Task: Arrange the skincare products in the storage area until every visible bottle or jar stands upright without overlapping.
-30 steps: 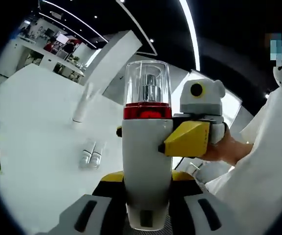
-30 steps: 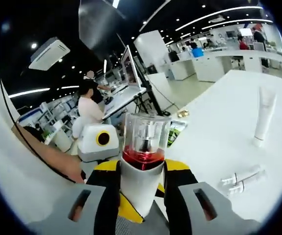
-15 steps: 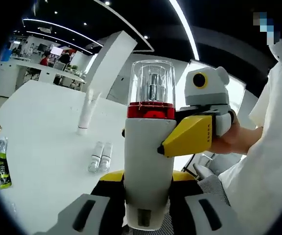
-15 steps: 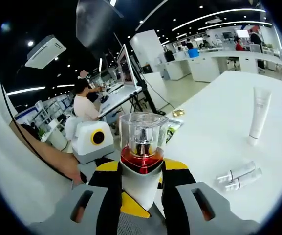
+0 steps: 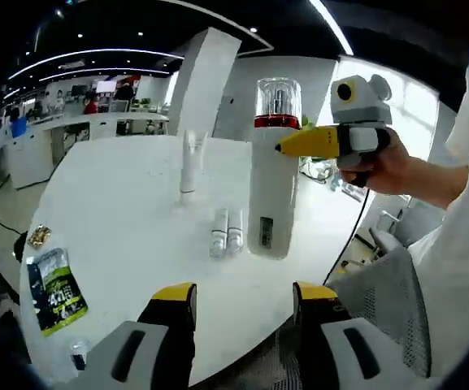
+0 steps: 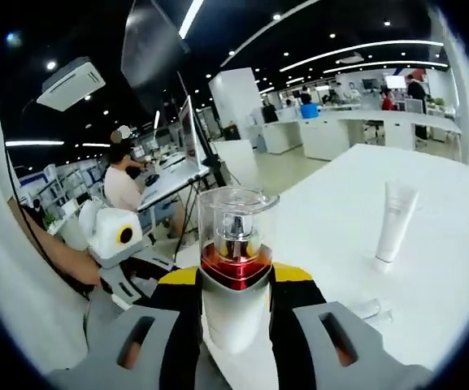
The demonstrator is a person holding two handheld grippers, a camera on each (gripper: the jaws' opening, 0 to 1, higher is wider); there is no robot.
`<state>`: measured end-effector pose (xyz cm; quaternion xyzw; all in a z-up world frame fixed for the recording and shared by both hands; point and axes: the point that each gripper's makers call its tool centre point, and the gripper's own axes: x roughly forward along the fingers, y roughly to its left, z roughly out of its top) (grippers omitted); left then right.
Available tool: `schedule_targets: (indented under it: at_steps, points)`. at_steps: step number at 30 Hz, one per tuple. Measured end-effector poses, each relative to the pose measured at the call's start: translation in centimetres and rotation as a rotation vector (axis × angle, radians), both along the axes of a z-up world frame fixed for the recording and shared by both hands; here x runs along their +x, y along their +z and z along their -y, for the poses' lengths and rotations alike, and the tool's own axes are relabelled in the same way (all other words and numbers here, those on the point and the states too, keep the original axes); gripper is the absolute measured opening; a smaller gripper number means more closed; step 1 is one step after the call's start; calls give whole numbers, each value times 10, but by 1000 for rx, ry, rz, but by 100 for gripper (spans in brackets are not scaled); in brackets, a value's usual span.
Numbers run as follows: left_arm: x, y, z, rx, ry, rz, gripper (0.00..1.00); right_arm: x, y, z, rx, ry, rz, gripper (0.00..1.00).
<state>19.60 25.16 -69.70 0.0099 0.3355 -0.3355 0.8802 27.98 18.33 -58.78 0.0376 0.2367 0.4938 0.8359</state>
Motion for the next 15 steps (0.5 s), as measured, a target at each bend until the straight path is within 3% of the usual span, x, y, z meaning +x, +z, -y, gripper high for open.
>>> schedule_targets:
  at_steps: [2,4,6,8,15]
  points:
    - [-3,-8,-7,120,-27,70,49,9,0,9,-3,-28,4,28]
    - [-8,-10,-4,173,-52,78,50,18,1,18,0,-54,10,28]
    - [-6,-12,-1,239,-87,131,53,28,0,28,5,-85,14,28]
    - [-7,-16,2,223,-76,114,57,38,-3,37,4,-115,17,29]
    - [-14,-40,-22,352,-123,59,58,68,-17,61,-27,-186,16,29]
